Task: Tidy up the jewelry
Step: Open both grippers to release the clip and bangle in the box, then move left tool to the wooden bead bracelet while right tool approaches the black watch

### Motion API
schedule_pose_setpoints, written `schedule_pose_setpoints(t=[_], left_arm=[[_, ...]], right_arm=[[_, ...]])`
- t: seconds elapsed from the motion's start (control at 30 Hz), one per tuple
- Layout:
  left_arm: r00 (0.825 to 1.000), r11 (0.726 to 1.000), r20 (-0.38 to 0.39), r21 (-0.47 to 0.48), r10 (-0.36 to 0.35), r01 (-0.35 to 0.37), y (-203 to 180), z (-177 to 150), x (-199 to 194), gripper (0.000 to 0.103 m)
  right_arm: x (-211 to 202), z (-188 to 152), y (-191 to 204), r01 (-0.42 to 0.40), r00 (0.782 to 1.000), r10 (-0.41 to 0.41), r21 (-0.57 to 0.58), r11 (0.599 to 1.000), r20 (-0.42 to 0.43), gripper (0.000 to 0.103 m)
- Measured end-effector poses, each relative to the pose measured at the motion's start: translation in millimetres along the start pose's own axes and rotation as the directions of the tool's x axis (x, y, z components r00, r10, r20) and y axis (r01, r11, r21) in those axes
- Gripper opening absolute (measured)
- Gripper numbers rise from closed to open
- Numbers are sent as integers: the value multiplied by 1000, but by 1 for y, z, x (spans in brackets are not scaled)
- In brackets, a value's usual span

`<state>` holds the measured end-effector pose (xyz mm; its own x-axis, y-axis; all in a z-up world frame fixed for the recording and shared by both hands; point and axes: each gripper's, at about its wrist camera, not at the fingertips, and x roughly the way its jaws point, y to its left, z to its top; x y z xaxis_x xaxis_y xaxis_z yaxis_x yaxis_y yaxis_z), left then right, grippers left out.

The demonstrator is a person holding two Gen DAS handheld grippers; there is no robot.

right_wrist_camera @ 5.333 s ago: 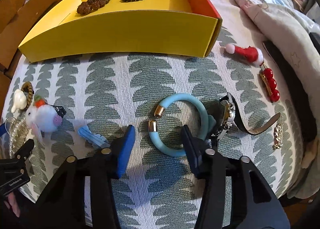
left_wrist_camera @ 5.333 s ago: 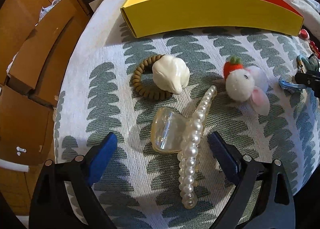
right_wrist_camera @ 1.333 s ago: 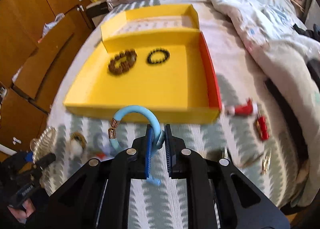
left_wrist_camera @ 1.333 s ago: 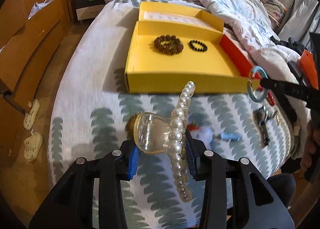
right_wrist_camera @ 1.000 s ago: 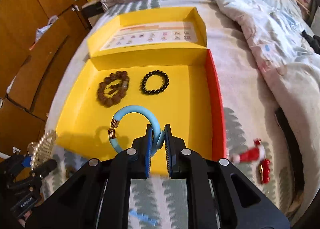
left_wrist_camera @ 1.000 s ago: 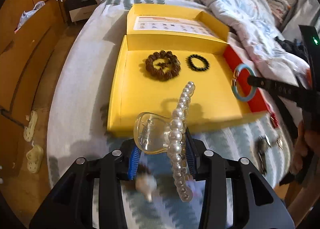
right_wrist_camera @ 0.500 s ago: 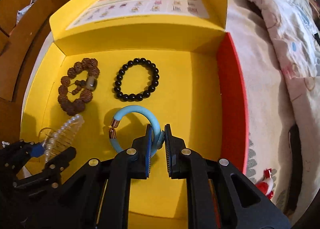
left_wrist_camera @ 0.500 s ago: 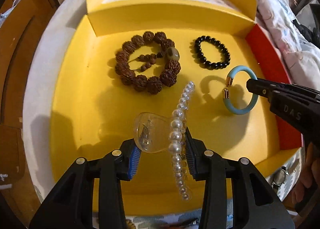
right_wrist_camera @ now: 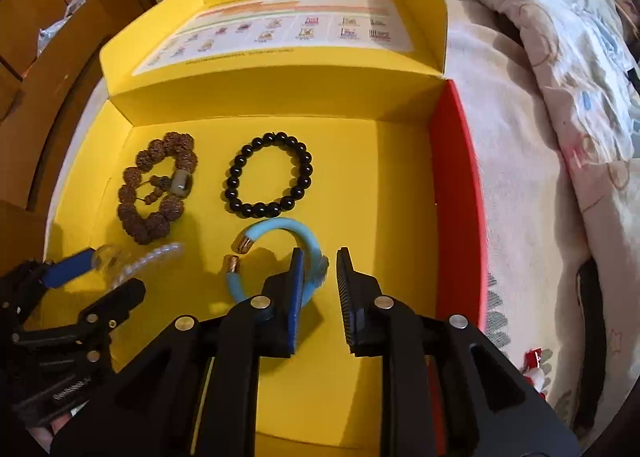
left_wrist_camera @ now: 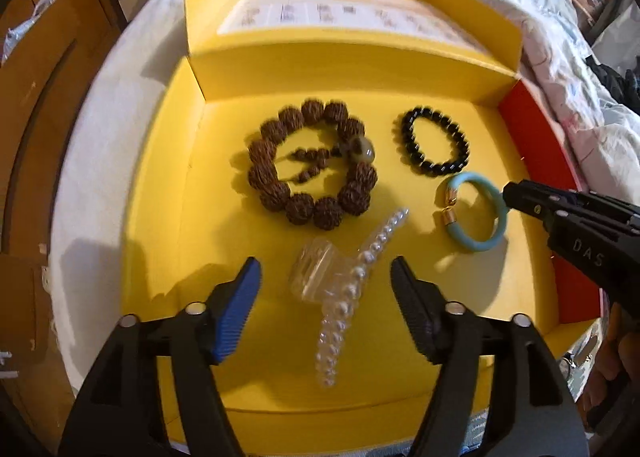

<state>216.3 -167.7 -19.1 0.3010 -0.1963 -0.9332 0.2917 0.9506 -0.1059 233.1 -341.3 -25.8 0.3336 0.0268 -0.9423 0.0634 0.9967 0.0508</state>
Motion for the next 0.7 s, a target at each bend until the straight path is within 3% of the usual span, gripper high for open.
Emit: schedule_pose_setpoints(t=[0.13,0.23,0.33,0.37,0.4,0.53,0.7], left_arm=[[998,1000,56,4,10,-11,1,-7,-26,69],[995,1000,96,0,22,-22,2,-17,-47,69],[988,999,147,13,46,-48,5,-33,-72,71],[986,998,161,17,52,-55,8,-38,-76,75],[980,998,186,16,64,-68,10,-47,-84,79],[965,994,240,14,105,-112,19,-82,-94,81],[969,992,219,15,116,-122,33,-125,-87,81]], right_arm=[[-27,-10,-2,5,998,-5,1,1000,64,30],[-53,-22,-6,-1,994,1,0,1000,110,39],[-86,-41,-8,14,985,-15,2,1000,171,61],[-98,-52,-9,8,979,-8,1,1000,202,70],[-105,-61,-10,2,976,-3,3,1000,220,73],[-121,-107,-21,-33,963,28,15,999,270,76],[-118,-178,-46,-99,953,74,73,992,294,76]])
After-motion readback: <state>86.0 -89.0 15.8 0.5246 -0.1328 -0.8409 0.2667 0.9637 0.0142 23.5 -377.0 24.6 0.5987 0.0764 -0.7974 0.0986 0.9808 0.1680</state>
